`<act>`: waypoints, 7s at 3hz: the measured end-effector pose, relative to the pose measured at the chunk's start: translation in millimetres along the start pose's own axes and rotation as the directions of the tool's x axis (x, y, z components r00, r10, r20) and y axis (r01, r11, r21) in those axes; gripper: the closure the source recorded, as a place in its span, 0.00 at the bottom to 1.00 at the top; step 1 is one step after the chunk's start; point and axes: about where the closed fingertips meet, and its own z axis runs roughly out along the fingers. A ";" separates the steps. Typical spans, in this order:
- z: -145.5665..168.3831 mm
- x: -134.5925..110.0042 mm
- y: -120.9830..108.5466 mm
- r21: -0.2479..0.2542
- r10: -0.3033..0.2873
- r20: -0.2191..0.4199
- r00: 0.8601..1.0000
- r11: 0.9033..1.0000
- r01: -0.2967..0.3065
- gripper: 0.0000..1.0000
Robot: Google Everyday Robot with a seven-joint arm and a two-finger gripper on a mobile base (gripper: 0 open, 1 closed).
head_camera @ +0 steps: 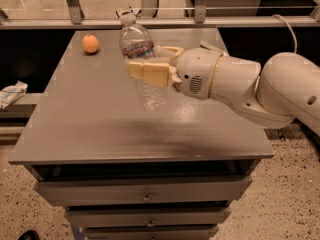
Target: Place water bottle upright
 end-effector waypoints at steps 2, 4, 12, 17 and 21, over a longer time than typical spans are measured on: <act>-22.9 2.5 -5.4 0.039 -0.033 0.145 0.989 0.999 0.027 1.00; -34.0 25.8 -8.8 0.060 -0.041 0.174 0.984 0.998 0.031 1.00; -58.6 62.5 6.6 0.136 -0.069 0.316 0.946 0.990 0.027 1.00; -52.4 72.0 9.7 0.112 -0.075 0.334 0.940 0.993 0.040 0.05; -91.5 39.2 -2.9 0.085 -0.074 0.124 0.990 0.994 0.063 0.00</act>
Offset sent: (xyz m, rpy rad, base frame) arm -0.0086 -0.0433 -0.0070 0.1630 -0.1474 -0.0892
